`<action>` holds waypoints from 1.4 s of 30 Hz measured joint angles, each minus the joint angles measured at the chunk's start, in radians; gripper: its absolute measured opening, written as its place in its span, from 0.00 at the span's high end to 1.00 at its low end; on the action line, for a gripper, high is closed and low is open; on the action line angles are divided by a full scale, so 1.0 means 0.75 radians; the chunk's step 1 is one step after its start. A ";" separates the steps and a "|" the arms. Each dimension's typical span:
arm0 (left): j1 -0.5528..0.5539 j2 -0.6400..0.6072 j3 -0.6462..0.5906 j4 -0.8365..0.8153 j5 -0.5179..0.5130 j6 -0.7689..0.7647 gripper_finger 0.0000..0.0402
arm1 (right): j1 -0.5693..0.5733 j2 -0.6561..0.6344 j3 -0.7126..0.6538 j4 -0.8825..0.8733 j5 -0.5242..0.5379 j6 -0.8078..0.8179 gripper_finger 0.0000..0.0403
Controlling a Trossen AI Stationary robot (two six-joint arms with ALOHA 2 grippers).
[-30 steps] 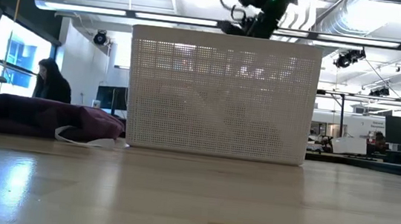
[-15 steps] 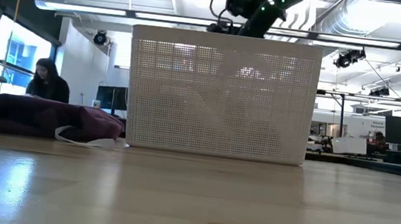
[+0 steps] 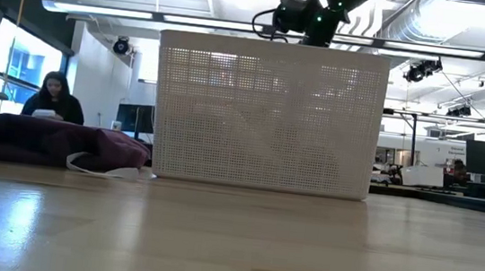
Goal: Pick & place medical supplies in basket/bin
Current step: Put the white pill bottle into the white bin, then return to Home Position
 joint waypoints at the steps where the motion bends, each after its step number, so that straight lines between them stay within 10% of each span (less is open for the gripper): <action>1: 0.000 0.000 0.000 0.000 0.000 -0.001 0.48 | 0.001 -0.003 0.000 0.000 0.018 -0.009 0.99; 42: 0.000 -0.001 -0.001 0.178 -0.054 -0.107 0.48 | 0.157 -0.438 0.001 0.078 0.003 -0.438 1.00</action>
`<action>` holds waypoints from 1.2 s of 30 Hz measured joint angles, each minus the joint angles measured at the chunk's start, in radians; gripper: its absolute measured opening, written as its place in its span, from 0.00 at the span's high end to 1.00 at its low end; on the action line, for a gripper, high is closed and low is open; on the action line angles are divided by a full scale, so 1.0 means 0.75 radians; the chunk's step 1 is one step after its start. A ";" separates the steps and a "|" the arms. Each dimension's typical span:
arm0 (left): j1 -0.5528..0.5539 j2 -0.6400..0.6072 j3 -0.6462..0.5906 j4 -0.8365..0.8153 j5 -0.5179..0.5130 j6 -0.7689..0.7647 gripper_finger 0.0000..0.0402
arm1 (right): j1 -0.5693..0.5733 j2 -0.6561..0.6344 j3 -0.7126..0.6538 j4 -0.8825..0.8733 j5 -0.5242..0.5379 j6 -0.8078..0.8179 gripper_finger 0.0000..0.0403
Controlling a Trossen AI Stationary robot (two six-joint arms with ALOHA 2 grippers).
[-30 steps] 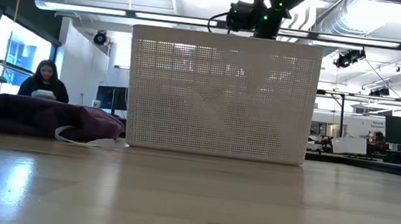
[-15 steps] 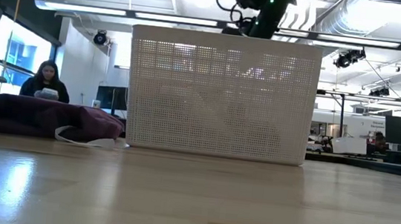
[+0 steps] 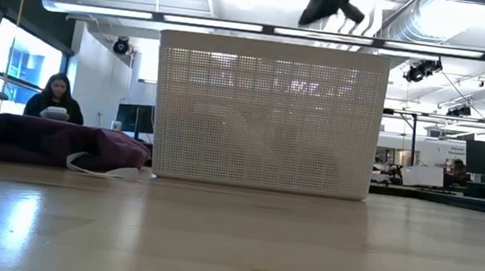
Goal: Pick & place medical supplies in basket/bin
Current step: Return to Home Position
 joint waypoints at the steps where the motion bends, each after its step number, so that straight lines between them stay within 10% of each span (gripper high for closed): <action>1: 0.000 -0.006 -0.001 0.007 0.002 0.000 0.48 | 0.009 -0.035 0.000 0.000 -0.036 0.000 1.00; 12: 0.025 -0.154 -0.217 0.295 0.126 -0.040 0.48 | 0.115 -0.321 -0.013 -0.028 -0.500 -0.029 1.00; 22: 0.026 -0.559 -1.028 0.887 0.157 -0.394 0.51 | 0.308 -0.786 -0.774 0.628 -0.479 0.286 1.00; 36: 0.025 -1.232 -2.006 1.546 0.258 -0.851 0.93 | 0.390 -1.565 -1.618 1.042 -0.131 0.718 1.00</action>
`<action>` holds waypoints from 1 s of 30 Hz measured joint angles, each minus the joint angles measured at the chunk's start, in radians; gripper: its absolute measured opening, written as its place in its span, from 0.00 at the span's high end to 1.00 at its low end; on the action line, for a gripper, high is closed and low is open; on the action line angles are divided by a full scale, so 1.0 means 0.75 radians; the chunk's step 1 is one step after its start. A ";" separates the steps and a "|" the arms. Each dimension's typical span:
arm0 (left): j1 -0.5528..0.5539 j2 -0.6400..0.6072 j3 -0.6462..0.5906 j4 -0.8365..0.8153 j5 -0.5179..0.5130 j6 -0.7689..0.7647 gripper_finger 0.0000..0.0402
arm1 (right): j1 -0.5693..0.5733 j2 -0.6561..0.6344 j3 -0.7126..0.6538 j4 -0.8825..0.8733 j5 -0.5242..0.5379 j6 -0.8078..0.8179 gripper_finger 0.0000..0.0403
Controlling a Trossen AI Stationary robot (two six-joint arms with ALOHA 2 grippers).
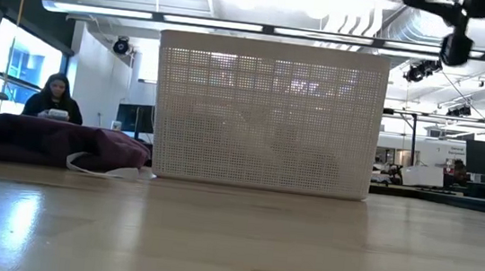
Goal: Pick & place medical supplies in basket/bin
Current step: Return to Home Position
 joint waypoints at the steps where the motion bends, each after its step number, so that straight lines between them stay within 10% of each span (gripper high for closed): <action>1: 0.000 -0.035 -0.057 0.029 -0.001 -0.020 0.95 | 0.003 -0.053 -0.042 0.009 0.025 0.018 1.00; 10: -0.016 -0.296 -0.590 0.444 -0.003 -0.347 0.84 | 0.005 -0.344 -0.389 0.213 0.068 0.177 1.00; 19: -0.203 -0.466 -0.978 0.575 -0.153 -0.570 0.94 | 0.005 -0.379 -0.678 0.405 0.029 0.392 1.00; 30: -0.496 -0.528 -1.111 0.476 -0.446 -0.745 0.95 | 0.007 -0.370 -0.673 0.323 0.030 0.387 1.00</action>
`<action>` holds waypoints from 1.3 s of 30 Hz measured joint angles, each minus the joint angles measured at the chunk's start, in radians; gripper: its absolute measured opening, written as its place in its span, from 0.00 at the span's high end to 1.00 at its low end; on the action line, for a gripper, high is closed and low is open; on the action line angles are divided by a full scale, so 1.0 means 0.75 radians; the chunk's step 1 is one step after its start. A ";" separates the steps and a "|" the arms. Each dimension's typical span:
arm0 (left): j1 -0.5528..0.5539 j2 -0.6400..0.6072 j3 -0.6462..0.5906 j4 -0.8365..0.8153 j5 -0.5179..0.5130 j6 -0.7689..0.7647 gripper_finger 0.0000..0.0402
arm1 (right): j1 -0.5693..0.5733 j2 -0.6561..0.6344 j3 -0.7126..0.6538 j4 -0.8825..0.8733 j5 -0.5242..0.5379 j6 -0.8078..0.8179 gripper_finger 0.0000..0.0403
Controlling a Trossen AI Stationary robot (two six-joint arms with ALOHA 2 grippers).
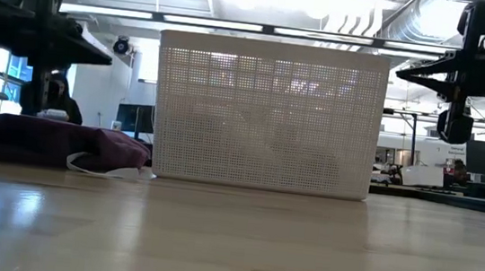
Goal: Pick & place medical supplies in basket/bin
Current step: Return to Home Position
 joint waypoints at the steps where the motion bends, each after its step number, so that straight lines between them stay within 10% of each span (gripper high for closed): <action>1: -0.009 0.000 0.000 0.018 -0.024 0.000 0.95 | 0.000 0.000 0.000 -0.002 0.000 0.000 1.00; 14: -0.009 0.002 -0.001 -0.095 -0.115 0.298 0.59 | -0.003 0.001 0.001 -0.182 -0.312 -0.774 1.00; 30: -0.010 0.021 0.001 -0.098 -0.129 1.370 0.58 | -0.002 0.035 0.005 -0.202 -0.405 -1.201 1.00; 39: -0.009 0.020 0.002 -0.082 -0.217 1.458 0.58 | -0.002 0.036 0.004 -0.210 -0.240 -1.223 1.00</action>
